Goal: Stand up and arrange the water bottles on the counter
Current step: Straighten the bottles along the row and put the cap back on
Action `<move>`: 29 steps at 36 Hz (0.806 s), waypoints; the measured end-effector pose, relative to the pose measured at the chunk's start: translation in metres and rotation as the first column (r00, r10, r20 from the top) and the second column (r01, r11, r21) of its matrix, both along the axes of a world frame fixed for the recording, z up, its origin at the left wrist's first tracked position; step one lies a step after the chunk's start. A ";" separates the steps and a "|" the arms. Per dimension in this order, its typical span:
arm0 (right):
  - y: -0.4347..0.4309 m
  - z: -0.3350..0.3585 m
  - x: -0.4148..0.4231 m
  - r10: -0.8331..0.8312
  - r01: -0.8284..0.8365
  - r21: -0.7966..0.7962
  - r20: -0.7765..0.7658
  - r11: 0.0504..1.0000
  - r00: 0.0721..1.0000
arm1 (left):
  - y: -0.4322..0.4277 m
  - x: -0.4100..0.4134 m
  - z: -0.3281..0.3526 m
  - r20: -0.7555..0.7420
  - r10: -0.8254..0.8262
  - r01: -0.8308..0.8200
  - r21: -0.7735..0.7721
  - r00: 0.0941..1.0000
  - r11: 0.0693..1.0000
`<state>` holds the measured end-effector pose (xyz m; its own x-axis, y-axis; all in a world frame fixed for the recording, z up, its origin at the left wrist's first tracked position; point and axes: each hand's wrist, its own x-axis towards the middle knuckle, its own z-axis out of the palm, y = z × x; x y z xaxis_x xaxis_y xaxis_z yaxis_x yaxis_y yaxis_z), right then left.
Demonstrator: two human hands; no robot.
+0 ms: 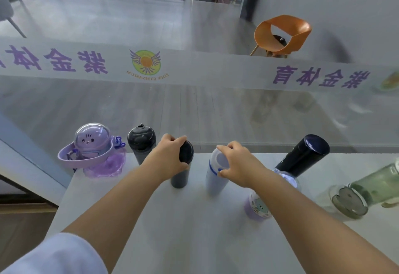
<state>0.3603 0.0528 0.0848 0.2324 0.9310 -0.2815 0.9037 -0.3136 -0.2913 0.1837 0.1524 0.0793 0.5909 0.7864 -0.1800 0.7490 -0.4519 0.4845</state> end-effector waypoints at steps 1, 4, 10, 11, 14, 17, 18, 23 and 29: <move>0.004 0.000 0.002 -0.006 0.006 0.001 -0.006 1.000 1.000 | 0.003 0.002 0.000 0.004 0.004 -0.004 0.003 1.000 1.000; 0.015 0.000 0.007 -0.021 0.021 0.004 -0.013 1.000 1.000 | 0.013 0.006 0.000 0.005 0.009 -0.009 0.012 1.000 1.000; 0.035 -0.002 0.018 -0.041 0.041 0.009 -0.028 0.999 0.999 | 0.024 0.012 -0.001 0.017 0.014 -0.014 0.036 1.000 0.999; 0.038 -0.003 0.020 -0.045 0.046 0.009 -0.028 0.999 0.999 | 0.025 0.012 -0.002 0.020 0.013 -0.014 0.040 1.000 0.999; 0.043 -0.004 0.023 -0.048 0.049 0.013 -0.023 0.999 0.999 | 0.027 0.012 -0.002 0.028 0.016 -0.017 0.042 0.999 0.999; 0.046 -0.006 0.025 -0.046 0.047 0.026 -0.030 0.999 0.998 | 0.027 0.010 -0.004 0.028 0.020 -0.021 0.043 0.999 0.999; 0.047 -0.006 0.025 -0.045 0.046 0.030 -0.033 0.999 0.998 | 0.027 0.010 -0.004 0.029 0.020 -0.022 0.045 0.999 0.999; 0.048 -0.008 0.024 -0.032 0.033 0.033 -0.033 0.999 0.999 | 0.027 0.010 -0.006 0.048 0.032 -0.034 0.039 0.998 0.999; 0.049 -0.008 0.023 -0.048 0.048 0.013 -0.031 0.999 0.998 | 0.026 0.009 -0.004 0.033 0.009 -0.011 0.060 0.999 0.998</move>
<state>0.3830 0.1018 0.0766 0.2682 0.9229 -0.2762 0.8782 -0.3521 -0.3236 0.1929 0.1788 0.0753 0.5874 0.8014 -0.1128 0.7380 -0.4732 0.4811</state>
